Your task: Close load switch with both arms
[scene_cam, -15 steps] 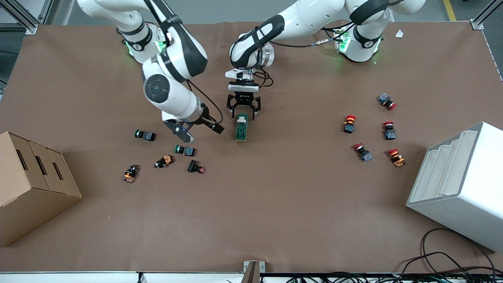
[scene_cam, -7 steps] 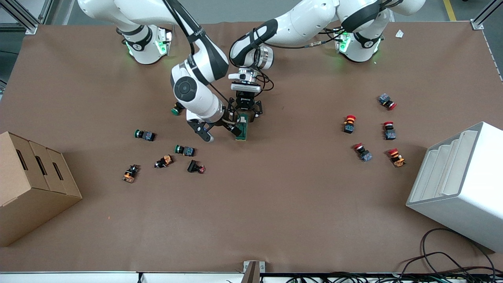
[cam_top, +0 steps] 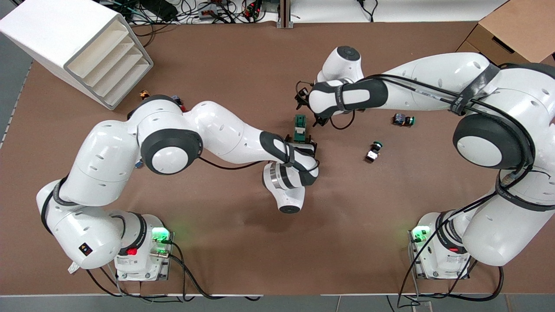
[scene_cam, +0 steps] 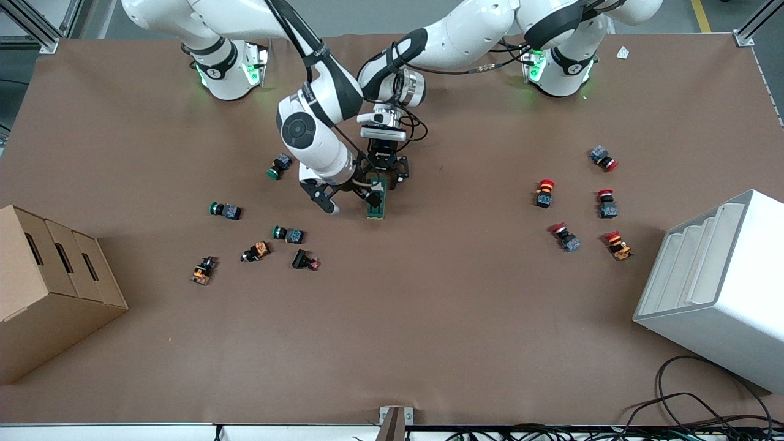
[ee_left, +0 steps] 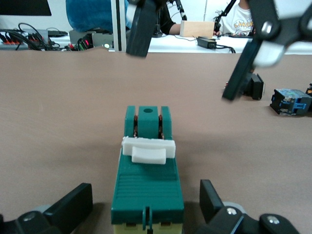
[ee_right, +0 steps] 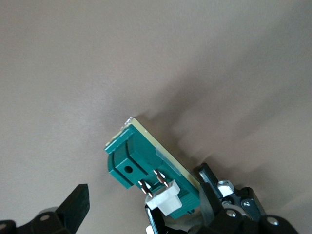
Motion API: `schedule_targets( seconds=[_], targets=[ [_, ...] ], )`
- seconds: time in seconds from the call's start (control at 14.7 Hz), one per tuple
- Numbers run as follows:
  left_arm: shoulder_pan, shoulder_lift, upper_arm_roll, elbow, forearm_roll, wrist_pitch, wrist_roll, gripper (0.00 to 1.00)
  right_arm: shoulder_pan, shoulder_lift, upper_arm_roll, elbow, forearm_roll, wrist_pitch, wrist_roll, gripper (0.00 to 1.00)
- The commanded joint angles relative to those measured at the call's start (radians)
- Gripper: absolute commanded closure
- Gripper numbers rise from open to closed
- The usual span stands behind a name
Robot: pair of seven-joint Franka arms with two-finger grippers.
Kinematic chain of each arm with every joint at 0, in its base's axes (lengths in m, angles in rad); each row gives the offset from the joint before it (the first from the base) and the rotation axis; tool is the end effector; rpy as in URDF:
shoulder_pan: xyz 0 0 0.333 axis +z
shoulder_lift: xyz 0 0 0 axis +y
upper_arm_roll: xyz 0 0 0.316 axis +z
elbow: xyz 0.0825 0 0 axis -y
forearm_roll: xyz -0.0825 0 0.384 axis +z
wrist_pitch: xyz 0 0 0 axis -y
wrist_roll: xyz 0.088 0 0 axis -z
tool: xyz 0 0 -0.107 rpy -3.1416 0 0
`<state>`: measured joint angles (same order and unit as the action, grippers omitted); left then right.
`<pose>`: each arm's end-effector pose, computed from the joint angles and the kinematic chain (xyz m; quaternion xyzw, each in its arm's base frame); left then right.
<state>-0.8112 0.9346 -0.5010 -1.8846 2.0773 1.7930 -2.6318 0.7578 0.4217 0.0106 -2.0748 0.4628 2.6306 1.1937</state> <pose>0.2240 -0.5527 0.0552 0.8215 -0.0424 0.5660 0.0537 0.4397 0.4097 0.2345 -0.9083 0.3932 0.0698 0.1248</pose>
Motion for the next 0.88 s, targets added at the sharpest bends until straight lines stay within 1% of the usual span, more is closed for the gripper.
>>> schedule_targets(
  seconds=[0.0,0.41,0.61,0.82],
  targets=[
    [-0.023,0.072,0.001,0.018,0.006,-0.001,-0.039,0.02,0.055,0.04,-0.011,-0.016,0.075,0.1,0.006,0.0],
    [-0.028,0.075,0.002,0.018,-0.003,-0.015,-0.033,0.01,0.1,0.08,-0.011,-0.007,0.143,0.187,0.006,0.0],
    [-0.026,0.082,0.002,0.018,-0.003,-0.015,-0.034,0.01,0.104,0.089,-0.011,0.007,0.166,0.19,0.006,0.0],
    [-0.026,0.086,0.002,0.018,-0.003,-0.015,-0.034,0.01,0.095,0.088,-0.011,0.024,0.166,0.187,0.006,0.0]
  ],
)
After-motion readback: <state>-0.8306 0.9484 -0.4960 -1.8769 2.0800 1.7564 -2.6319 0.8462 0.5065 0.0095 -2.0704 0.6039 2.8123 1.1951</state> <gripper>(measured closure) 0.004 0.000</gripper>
